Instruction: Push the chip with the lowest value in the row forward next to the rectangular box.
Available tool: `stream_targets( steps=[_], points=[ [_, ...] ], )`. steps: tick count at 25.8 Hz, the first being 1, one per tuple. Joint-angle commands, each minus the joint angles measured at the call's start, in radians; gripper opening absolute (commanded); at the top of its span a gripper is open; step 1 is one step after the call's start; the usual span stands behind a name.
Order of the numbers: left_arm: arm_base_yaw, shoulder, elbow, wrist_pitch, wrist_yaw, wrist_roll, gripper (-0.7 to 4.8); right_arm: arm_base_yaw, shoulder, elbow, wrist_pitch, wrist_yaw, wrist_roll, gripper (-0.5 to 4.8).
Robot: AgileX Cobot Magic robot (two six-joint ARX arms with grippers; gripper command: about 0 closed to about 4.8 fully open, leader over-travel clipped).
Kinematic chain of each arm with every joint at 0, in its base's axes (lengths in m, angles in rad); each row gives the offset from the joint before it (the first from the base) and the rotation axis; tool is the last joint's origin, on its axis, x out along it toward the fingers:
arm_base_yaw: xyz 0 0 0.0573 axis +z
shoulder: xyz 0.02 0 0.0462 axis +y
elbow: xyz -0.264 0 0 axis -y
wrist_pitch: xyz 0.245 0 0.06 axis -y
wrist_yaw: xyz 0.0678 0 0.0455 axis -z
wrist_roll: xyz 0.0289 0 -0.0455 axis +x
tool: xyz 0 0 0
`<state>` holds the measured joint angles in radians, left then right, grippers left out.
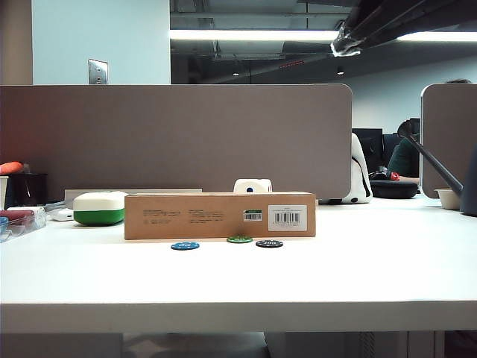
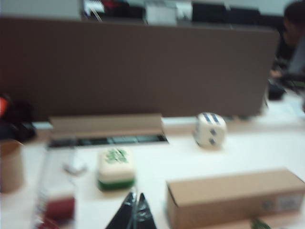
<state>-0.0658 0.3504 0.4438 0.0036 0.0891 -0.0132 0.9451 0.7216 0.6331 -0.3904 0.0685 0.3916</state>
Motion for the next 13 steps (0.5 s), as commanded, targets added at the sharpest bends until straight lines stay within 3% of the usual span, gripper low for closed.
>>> stream_targets(
  steps=[1, 2, 4, 6, 13],
  points=[
    [0.063, -0.082, 0.002, -0.026, 0.001, 0.010, -0.05, 0.000, -0.002, 0.003, 0.013, 0.005, 0.002, -0.05],
    [0.072, -0.103, 0.002, -0.045, 0.001, 0.020, -0.05, 0.000, -0.002, 0.003, 0.013, 0.004, 0.002, -0.05],
    [0.099, -0.186, -0.006, -0.181, -0.046, 0.129, -0.05, 0.000, -0.002, 0.003, 0.013, 0.005, 0.002, -0.05],
    [0.104, -0.233, -0.044, -0.239, -0.069, 0.142, -0.05, 0.000, -0.002, 0.003, 0.013, 0.004, 0.002, -0.05],
    [0.104, -0.348, -0.323, -0.058, -0.017, 0.103, -0.05, 0.000, -0.002, 0.003, 0.012, 0.004, 0.001, -0.05]
  ],
)
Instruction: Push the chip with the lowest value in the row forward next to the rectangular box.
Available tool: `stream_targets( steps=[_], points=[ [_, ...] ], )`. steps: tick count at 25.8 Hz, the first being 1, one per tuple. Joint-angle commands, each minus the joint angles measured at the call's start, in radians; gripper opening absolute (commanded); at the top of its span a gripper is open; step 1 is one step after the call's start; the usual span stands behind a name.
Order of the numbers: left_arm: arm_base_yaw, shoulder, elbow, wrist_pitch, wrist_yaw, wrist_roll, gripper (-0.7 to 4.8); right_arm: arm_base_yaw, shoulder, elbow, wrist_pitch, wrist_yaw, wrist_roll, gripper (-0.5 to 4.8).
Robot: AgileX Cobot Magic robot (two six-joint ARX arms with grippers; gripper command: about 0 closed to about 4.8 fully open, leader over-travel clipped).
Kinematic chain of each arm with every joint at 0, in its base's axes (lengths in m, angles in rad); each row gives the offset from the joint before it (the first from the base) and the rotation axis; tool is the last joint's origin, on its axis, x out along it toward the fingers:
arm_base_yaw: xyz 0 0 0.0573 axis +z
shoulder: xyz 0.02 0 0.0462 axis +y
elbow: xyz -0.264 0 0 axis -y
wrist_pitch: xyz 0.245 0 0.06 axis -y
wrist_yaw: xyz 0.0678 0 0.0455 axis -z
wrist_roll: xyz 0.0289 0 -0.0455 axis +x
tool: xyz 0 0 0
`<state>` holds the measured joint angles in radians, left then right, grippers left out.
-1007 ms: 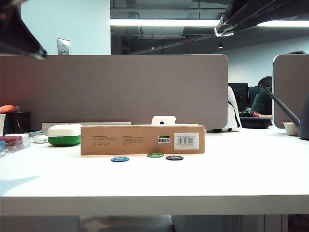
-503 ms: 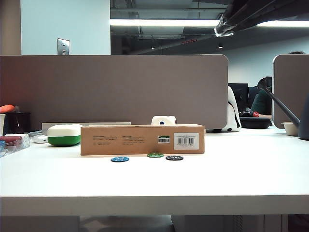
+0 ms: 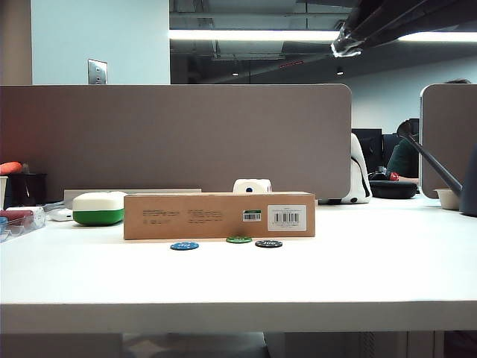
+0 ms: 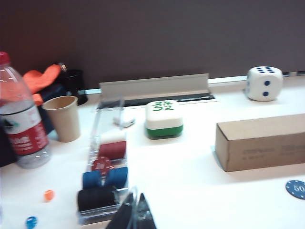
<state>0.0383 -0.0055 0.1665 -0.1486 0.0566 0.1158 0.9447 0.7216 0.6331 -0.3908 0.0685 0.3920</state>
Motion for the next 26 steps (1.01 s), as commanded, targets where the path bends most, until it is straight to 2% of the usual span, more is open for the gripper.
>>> stream_targets(
  steps=[1, 4, 19, 26],
  points=[
    [0.000, 0.008, -0.081, 0.147, 0.015, -0.056, -0.05, 0.000, -0.002, 0.003, 0.014, 0.004, 0.001, -0.05],
    [-0.001, 0.008, -0.161, 0.232, 0.008, -0.122, -0.05, -0.001, -0.002, 0.003, 0.014, 0.006, 0.001, -0.05],
    [-0.002, 0.008, -0.159, 0.194, 0.019, -0.043, -0.05, -0.001, -0.001, 0.003, 0.013, 0.008, 0.001, -0.05],
    [-0.064, 0.008, -0.159, 0.193, 0.004, -0.019, -0.05, -0.001, -0.001, 0.003, 0.013, 0.008, 0.001, -0.05]
  ],
)
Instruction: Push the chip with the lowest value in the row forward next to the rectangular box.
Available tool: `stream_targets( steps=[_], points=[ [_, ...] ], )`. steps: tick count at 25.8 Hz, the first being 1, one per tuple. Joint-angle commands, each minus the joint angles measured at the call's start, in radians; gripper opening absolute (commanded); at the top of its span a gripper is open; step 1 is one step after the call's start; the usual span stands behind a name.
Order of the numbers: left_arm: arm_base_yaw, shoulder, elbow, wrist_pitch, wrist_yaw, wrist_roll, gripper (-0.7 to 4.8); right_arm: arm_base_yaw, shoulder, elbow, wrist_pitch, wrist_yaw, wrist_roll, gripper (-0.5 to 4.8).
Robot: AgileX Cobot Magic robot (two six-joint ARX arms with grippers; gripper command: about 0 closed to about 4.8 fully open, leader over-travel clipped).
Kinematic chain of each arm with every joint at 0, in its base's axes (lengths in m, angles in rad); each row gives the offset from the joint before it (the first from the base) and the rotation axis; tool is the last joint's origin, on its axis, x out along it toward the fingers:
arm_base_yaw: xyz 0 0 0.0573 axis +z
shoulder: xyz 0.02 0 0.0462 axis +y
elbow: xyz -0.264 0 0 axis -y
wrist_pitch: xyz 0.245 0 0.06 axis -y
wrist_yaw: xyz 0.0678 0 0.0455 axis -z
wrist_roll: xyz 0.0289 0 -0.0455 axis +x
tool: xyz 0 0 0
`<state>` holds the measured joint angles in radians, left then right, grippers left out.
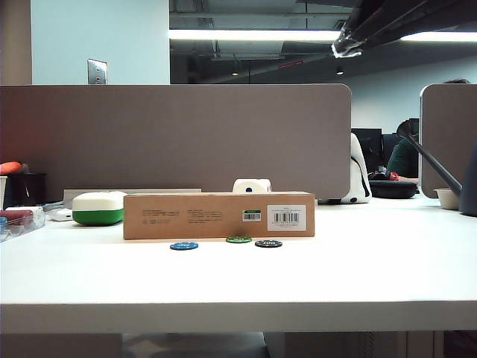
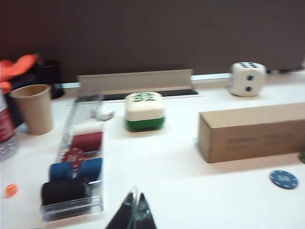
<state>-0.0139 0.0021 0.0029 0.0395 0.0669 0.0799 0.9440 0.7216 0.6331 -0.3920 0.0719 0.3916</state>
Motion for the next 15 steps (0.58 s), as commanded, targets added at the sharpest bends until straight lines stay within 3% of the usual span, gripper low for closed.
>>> stream_targets(
  steps=[1, 15],
  points=[
    [-0.012, 0.000, 0.005, 0.007, -0.006, 0.017, -0.05, 0.000, -0.002, 0.003, 0.014, 0.004, 0.002, -0.05],
    [-0.012, 0.000, 0.005, 0.023, -0.056, -0.033, -0.05, 0.000, -0.002, 0.003, 0.014, 0.004, 0.001, -0.05]
  ],
)
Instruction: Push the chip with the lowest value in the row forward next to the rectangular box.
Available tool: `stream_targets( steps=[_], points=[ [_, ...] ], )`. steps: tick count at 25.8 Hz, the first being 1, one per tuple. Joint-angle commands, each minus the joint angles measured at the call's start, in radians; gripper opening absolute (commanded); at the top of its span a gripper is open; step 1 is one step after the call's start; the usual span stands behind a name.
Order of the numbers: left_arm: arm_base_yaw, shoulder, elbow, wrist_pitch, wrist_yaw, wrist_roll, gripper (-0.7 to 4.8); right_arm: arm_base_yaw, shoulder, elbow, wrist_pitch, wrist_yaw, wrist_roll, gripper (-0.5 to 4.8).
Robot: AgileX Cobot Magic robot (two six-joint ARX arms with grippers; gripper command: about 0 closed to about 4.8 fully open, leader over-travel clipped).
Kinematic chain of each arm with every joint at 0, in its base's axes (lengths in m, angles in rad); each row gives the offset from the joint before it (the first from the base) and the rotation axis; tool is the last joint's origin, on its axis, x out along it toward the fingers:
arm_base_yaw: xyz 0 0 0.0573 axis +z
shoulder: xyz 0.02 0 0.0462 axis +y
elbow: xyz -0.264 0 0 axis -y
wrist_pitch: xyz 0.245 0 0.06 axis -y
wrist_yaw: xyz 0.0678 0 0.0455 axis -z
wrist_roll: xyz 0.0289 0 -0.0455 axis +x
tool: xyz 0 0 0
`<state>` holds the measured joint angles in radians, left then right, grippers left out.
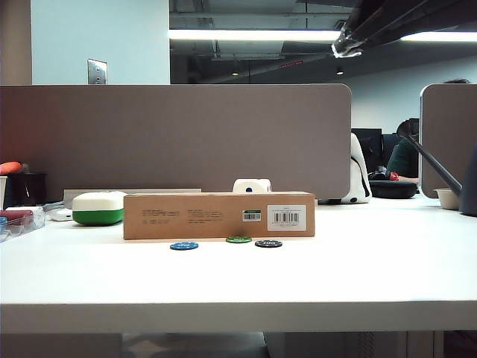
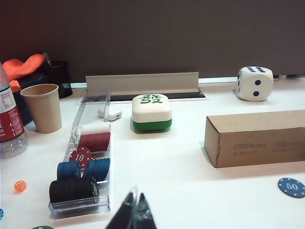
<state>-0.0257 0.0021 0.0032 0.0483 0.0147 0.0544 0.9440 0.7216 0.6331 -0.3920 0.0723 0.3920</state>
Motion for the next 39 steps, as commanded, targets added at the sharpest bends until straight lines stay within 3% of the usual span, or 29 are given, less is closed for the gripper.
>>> stream_targets(
  steps=[1, 7, 39],
  points=[
    [0.000, 0.000, 0.004, 0.014, -0.003, -0.010, -0.05, 0.000, -0.002, 0.003, 0.014, 0.004, 0.001, -0.05],
    [0.002, 0.000, 0.004, 0.016, -0.003, -0.053, -0.05, 0.000, -0.001, 0.003, 0.014, 0.004, 0.001, -0.05],
    [0.002, 0.000, 0.004, 0.016, 0.007, -0.054, -0.05, -0.011, -0.010, 0.003, 0.014, 0.004, 0.001, -0.05]
  ],
)
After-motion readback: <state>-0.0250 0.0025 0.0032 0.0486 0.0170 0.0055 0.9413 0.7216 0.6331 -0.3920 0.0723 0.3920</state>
